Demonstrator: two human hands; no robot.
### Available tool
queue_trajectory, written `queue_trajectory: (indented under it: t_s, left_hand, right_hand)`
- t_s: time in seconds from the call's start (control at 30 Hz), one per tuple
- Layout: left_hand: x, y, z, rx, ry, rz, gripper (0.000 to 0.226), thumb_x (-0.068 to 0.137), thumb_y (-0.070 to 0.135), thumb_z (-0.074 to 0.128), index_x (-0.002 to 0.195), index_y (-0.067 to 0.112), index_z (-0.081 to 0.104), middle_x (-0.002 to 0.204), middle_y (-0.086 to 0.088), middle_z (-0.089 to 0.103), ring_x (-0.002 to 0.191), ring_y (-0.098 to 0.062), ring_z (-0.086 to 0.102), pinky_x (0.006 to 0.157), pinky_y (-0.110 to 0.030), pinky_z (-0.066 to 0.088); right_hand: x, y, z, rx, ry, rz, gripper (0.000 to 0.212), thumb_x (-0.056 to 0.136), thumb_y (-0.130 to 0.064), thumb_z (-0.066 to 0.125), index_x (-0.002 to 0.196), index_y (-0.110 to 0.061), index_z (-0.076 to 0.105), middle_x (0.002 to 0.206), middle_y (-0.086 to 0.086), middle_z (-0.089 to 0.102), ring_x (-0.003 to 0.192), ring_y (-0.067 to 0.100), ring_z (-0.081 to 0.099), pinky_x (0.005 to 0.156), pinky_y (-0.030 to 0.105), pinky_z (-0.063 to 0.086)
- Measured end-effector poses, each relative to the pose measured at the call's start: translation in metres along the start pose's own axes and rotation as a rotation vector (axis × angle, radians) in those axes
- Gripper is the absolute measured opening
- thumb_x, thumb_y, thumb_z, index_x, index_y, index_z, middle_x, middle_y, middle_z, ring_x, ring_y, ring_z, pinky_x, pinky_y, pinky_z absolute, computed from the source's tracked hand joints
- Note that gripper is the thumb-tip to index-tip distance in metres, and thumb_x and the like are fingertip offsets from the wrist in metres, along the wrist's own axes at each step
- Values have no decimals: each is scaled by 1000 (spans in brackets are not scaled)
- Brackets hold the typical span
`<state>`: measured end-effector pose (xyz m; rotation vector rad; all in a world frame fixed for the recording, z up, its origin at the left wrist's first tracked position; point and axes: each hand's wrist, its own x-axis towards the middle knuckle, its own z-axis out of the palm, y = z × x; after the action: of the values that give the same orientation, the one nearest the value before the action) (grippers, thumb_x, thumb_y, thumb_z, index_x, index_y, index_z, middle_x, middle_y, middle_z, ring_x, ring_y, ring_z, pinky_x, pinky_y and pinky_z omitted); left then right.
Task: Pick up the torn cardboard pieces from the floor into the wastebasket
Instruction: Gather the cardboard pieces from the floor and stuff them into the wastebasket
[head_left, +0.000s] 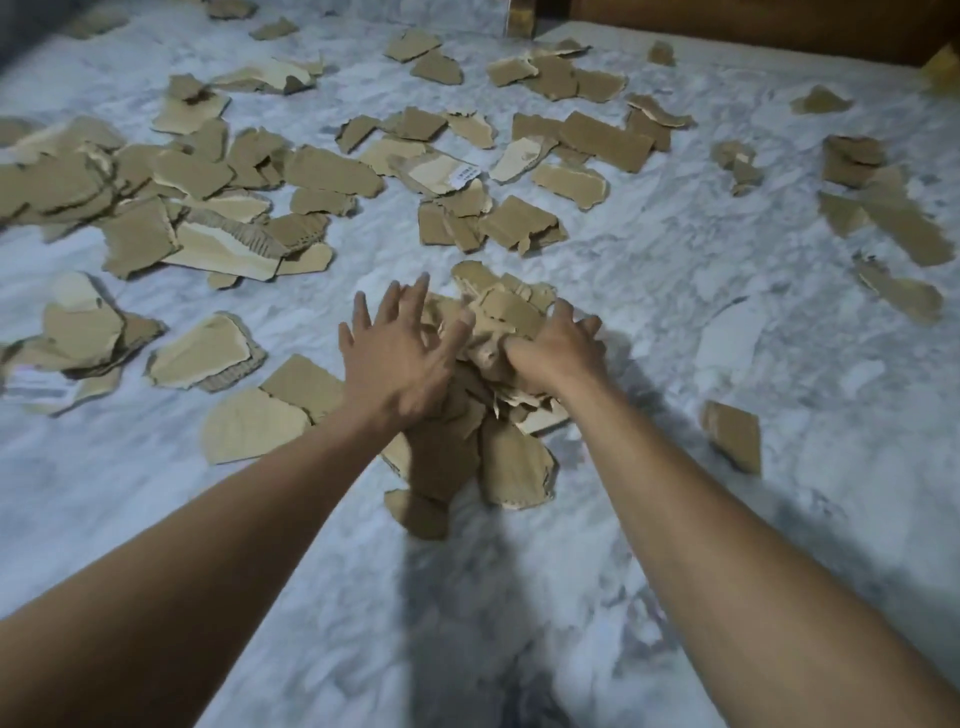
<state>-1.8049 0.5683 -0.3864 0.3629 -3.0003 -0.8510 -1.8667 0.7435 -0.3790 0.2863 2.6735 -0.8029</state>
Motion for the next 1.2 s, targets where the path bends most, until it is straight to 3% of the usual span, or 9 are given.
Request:
queue_trajectory:
  t_s: [0.1, 0.23, 0.4, 0.5, 0.6, 0.7, 0.83, 1.07, 1.2]
  left_hand:
    - [-76, 3, 28, 7, 6, -116, 113, 71, 102, 17, 159, 37, -12, 170, -11, -7, 154, -40, -11, 114, -52, -18]
    - [-96, 8, 60, 112, 65, -199, 101, 89, 85, 4, 162, 15, -6, 169, -17, -4, 156, -32, -9, 125, -48, -10]
    - [-58, 32, 59, -170, 310, -159, 67, 108, 49, 24, 160, 6, 20, 158, -16, 38, 144, -32, 32, 121, -44, 22]
    - [-40, 17, 44, -83, 430, -132, 71, 104, 62, 30, 159, 19, 23, 153, -16, 43, 139, -33, 36, 117, -50, 25]
    - [-37, -10, 32, 107, 194, -396, 90, 89, 85, 12, 162, 32, 5, 169, -16, 7, 154, -42, 0, 122, -57, -1]
    - [-46, -11, 40, 195, 61, -246, 82, 94, 76, 2, 162, 30, 8, 169, -17, 1, 154, -45, -6, 124, -55, -4]
    - [-45, -10, 44, 113, 125, -144, 67, 105, 56, 9, 162, 21, 19, 170, -10, 11, 156, -32, 3, 126, -46, 2]
    - [-49, 4, 41, -97, 138, 11, 52, 109, 34, 31, 155, 11, 37, 163, -13, 33, 149, -31, 26, 120, -40, 17]
    - [-52, 30, 43, -436, 136, 54, 41, 101, 29, 36, 120, 4, 62, 125, -14, 64, 116, -27, 55, 97, -42, 42]
  right_hand:
    - [22, -9, -10, -87, -23, -164, 90, 87, -75, 43, 159, -35, 7, 166, 10, 2, 150, 42, 6, 118, 63, 15]
    - [40, -12, 7, -331, -75, -331, 86, 89, -83, 12, 160, -37, -4, 169, 4, -11, 154, 34, -10, 115, 68, -8]
    - [34, 7, 15, -265, 70, -399, 85, 94, -76, 14, 160, -22, 17, 162, 9, 28, 144, 37, 25, 113, 56, 19]
    - [32, 17, 13, -218, 81, -370, 86, 95, -74, 21, 160, -18, 15, 161, 13, 28, 142, 39, 26, 113, 53, 23]
    - [23, 12, 14, -205, 83, -302, 90, 95, -75, 23, 161, -14, 8, 162, 18, 22, 143, 42, 24, 113, 51, 26]
    - [5, 0, 22, -196, 108, -279, 96, 94, -74, 34, 159, -7, 10, 156, 23, 24, 134, 43, 37, 100, 45, 41]
    - [-7, -6, 30, -89, 180, -237, 90, 93, -69, 48, 155, -8, 24, 149, 21, 37, 122, 40, 53, 76, 36, 40]
    - [-29, 11, 36, 308, 192, -149, 66, 90, -55, 67, 141, -17, 51, 135, 5, 58, 118, 21, 59, 83, 30, 47]
    - [-38, 28, 28, 674, 274, -65, 56, 86, -37, 78, 134, -14, 59, 134, 2, 61, 96, -8, 62, 78, 11, 52]
